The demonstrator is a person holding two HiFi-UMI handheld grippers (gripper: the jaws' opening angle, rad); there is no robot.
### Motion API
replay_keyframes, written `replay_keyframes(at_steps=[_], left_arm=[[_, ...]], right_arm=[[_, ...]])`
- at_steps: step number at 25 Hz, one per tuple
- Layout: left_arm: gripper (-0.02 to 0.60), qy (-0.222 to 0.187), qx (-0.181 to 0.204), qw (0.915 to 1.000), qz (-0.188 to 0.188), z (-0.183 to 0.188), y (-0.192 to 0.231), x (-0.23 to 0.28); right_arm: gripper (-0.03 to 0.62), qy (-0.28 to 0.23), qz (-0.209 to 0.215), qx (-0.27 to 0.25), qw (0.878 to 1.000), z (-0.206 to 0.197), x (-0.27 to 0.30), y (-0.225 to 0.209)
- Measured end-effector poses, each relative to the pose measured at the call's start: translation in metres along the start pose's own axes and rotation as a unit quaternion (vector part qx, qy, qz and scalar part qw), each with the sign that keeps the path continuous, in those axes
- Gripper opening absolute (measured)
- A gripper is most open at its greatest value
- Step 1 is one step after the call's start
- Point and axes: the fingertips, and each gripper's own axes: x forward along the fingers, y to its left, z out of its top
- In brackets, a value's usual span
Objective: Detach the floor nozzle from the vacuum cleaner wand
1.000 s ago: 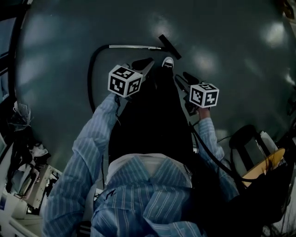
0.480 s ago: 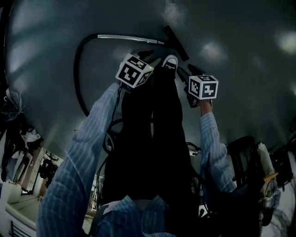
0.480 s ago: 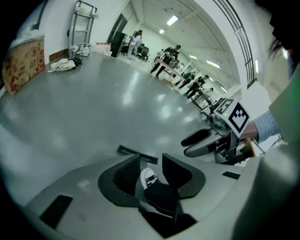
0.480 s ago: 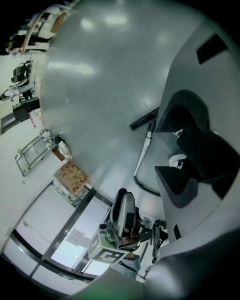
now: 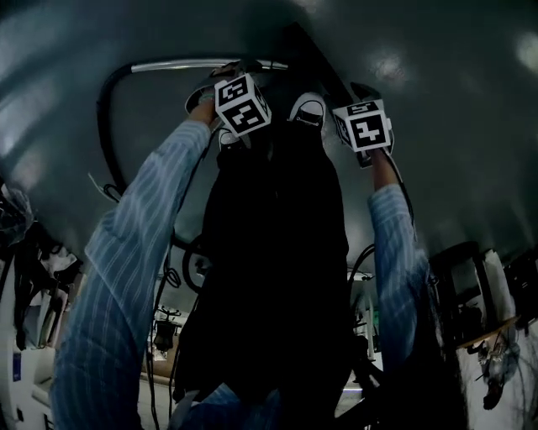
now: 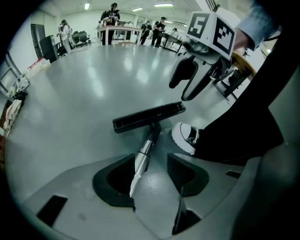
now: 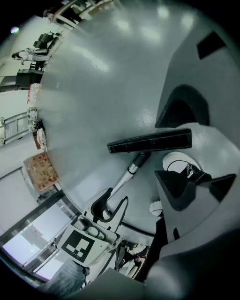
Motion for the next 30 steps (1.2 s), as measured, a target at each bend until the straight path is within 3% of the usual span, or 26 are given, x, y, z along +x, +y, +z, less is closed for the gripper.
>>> replay_keyframes(at_steps=[4,10,14,20,30], left_arm=[[0.192,0.026,0.023,0.9994,0.003,-0.015,0.011,0.052],[0.193,0.059,0.097,0.9933,0.019,-0.029,0.014,0.098],[0.195,0.076,0.085,0.9926,0.041,-0.032,0.028,0.108],[0.195,0.090,0.084,0.9916,0.039,-0.032,0.034,0.113],[0.195,0.110,0.054,0.9921,0.030,-0.026,0.028,0.114]], right_arm=[[0.265,0.034,-0.012,-0.034,0.999,-0.026,0.042,-0.013],[0.264,0.051,-0.016,-0.046,0.998,-0.034,0.080,-0.015],[0.262,0.063,-0.060,-0.065,0.994,-0.036,0.090,-0.026],[0.230,0.085,-0.095,-0.103,0.986,-0.038,0.094,-0.031],[0.229,0.081,-0.094,-0.086,0.989,-0.043,0.085,-0.035]])
